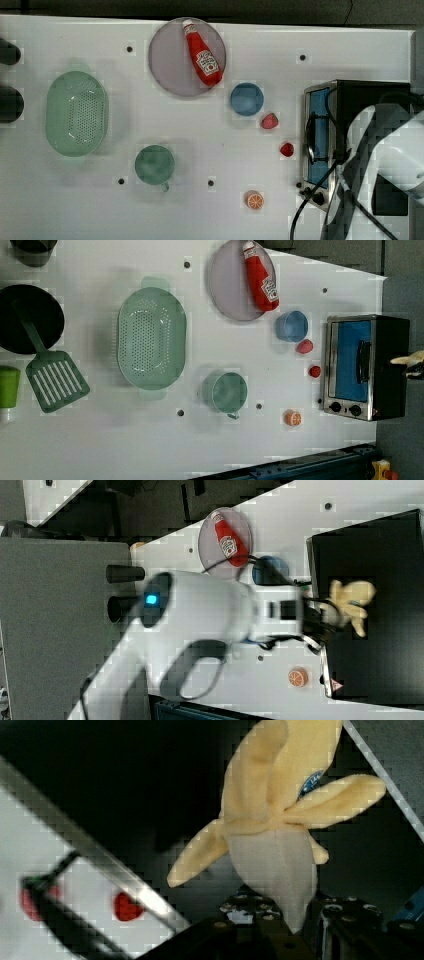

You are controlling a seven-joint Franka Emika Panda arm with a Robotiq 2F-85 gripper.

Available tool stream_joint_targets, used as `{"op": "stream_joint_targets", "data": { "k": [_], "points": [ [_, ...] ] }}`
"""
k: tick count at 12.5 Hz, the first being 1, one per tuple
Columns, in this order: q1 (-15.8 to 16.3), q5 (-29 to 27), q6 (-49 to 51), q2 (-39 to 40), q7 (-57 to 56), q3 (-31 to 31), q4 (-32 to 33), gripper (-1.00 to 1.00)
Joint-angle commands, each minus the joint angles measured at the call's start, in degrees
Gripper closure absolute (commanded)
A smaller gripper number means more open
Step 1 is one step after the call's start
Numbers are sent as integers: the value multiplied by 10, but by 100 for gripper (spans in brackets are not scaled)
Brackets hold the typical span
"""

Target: Pick banana from table and place on oven.

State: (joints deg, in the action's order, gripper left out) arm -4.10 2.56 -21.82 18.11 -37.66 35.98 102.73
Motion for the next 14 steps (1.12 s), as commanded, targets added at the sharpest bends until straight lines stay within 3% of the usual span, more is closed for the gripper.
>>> {"op": "stream_joint_targets", "data": {
  "k": [1,8,12,14],
  "points": [
    [8,-24,-19,-24,-94,7,-17,49],
    [6,-34,-27,-35,-94,5,-25,-100],
    [38,-3,31,-126,-88,-23,-42,-100],
    [57,9,107,-175,-10,-58,-39,-100]
  ]
}}
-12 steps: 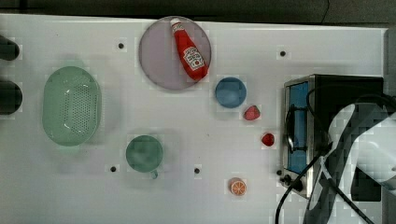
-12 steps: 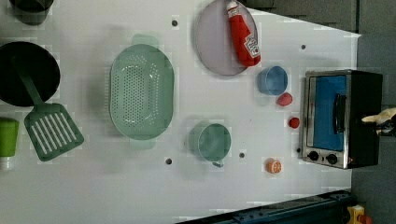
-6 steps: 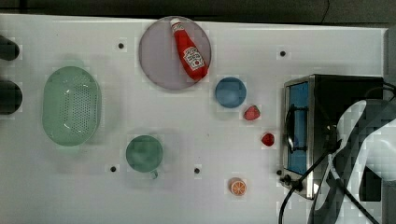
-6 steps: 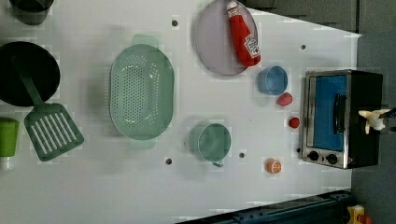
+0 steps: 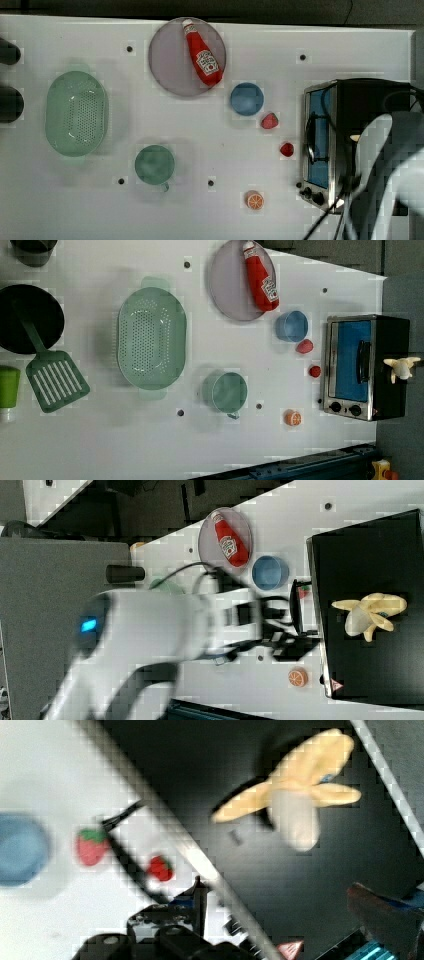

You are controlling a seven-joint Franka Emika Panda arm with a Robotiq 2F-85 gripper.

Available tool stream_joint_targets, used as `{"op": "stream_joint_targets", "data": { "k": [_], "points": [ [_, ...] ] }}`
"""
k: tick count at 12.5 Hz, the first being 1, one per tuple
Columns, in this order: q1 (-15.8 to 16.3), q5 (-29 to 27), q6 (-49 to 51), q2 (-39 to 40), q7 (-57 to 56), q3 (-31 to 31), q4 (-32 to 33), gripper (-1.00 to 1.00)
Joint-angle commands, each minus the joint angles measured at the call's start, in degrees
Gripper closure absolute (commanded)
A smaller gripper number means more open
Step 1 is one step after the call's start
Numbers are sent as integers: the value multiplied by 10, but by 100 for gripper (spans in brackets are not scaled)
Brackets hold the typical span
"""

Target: Pick banana from table and place on oven.

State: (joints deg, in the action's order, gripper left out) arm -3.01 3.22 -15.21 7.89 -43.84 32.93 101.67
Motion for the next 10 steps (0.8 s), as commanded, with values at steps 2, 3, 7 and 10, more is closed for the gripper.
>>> {"op": "stream_joint_targets", "data": {
  "k": [2,3,7,10],
  "points": [
    [62,4,123,-111,190,-85,-27,-100],
    [69,4,147,-123,259,-122,-26,-100],
    [73,4,146,-133,503,-257,-22,-100],
    [73,2,124,-142,578,-287,-22,-100]
  ]
}}
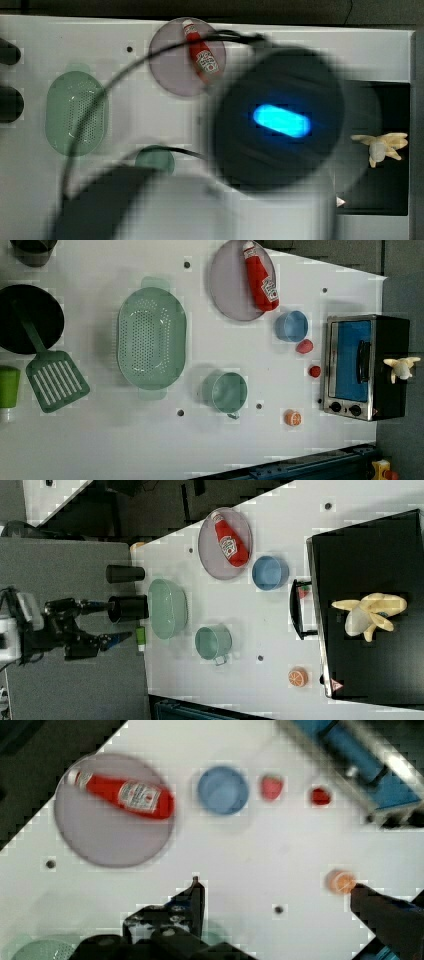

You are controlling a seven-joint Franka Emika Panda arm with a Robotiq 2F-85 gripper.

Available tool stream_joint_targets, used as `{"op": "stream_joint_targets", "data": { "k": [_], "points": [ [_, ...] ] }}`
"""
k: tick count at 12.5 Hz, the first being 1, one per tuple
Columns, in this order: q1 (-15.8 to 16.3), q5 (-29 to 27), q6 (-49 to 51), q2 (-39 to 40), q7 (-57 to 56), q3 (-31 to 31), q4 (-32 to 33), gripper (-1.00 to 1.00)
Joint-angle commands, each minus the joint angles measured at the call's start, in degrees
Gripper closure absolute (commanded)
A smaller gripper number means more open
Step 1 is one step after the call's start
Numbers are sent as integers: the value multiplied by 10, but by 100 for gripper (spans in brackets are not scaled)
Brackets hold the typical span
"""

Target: Pick banana from table and place on oven.

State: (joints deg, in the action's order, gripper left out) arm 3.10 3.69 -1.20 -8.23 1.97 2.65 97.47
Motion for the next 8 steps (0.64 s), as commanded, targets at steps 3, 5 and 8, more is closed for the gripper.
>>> {"op": "stream_joint_targets", "data": {
  "k": [3,5,8],
  "points": [
    [12,-3,-12,14,117,17,21,-100],
    [11,-2,-12,16,117,18,21,-100],
    [11,-2,-12,17,117,16,21,-100]
  ]
}}
